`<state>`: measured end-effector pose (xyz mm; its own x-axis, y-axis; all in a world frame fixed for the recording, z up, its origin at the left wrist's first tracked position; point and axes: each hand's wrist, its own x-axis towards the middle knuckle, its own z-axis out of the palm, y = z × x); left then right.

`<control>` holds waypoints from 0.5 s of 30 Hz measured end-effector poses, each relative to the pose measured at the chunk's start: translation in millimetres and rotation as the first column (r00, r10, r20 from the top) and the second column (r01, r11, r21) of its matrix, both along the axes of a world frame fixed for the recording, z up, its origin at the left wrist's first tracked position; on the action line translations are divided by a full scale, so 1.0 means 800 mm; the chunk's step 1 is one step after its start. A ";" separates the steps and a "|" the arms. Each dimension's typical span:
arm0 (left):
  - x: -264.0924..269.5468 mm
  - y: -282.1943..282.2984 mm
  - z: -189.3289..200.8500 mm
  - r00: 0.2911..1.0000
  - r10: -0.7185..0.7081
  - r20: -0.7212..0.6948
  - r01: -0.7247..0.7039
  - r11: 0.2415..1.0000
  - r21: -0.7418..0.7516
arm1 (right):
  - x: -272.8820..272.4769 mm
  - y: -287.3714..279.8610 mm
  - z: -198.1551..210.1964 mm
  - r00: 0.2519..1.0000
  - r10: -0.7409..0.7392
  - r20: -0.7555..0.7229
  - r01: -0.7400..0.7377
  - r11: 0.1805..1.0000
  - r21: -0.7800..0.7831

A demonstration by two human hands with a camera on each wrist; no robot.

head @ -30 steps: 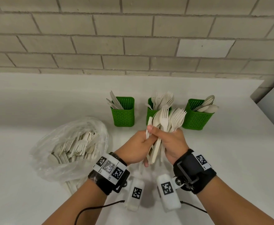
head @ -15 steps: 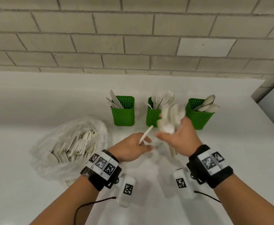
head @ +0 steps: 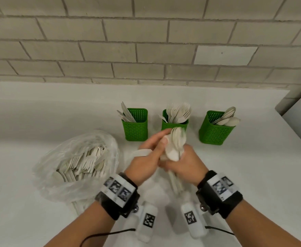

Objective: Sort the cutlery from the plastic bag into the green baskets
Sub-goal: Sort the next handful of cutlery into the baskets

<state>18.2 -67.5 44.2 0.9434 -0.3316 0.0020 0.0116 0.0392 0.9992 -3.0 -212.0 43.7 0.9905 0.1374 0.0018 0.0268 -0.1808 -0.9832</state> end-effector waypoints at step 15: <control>0.010 -0.009 -0.024 0.989 -0.137 0.062 0.141 0.988 -0.067 | 0.015 -0.007 -0.005 0.979 -0.195 0.064 0.192 0.980 0.043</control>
<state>26.2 -74.7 25.4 0.8857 -0.4569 0.0826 -0.0347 0.1123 0.9931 9.2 -217.7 39.6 0.9958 -0.0583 0.0713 0.0617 -0.1530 -0.9863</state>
